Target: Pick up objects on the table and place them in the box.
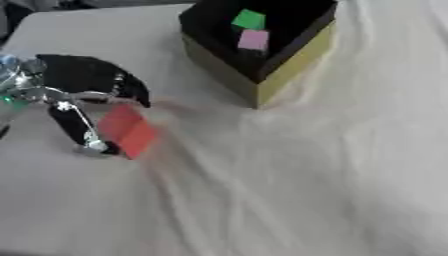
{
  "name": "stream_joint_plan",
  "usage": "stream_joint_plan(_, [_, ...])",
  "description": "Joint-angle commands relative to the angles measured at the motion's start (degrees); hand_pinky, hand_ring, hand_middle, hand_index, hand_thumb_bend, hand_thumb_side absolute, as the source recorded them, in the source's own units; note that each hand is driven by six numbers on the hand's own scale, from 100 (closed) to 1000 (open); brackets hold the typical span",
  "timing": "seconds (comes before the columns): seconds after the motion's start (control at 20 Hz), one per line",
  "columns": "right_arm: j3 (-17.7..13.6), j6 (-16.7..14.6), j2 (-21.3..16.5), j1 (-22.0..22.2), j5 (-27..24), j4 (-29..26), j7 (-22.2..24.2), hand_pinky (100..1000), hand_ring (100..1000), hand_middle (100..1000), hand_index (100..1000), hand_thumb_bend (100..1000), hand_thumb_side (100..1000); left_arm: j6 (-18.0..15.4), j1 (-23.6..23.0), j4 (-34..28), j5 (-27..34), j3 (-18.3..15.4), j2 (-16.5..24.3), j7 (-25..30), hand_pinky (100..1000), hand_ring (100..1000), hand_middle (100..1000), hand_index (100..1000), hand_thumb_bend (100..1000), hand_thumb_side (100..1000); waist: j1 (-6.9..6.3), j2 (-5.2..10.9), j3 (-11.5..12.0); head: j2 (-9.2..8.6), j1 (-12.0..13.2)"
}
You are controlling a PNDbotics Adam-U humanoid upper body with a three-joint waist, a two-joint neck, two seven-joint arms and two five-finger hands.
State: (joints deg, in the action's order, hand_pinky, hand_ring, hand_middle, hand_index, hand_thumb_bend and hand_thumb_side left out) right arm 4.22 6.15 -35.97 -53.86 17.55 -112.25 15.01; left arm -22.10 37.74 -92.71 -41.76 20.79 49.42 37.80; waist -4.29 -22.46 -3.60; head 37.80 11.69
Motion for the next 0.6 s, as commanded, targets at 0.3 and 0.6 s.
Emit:
stream_joint_plan(0.3, [-0.93, 0.13, -0.56, -0.18, -0.28, 0.17, 0.01, 850, 830, 781, 851, 100, 575, 0.18, 0.43, 0.22, 1.1, -0.11, 1.09, 1.53, 800, 818, 759, 824, 455, 438, 0.06, 1.26, -0.09, -0.28, 0.15])
stream_joint_plan(0.6, [-0.91, 0.03, -0.04, -0.48, 0.24, 1.07, 0.25, 850, 830, 781, 851, 100, 581, 1.03, 0.44, -1.44, 1.4, -1.18, 1.29, -0.64, 743, 762, 696, 763, 339, 413, 0.07, 1.35, -0.06, -0.27, -0.08])
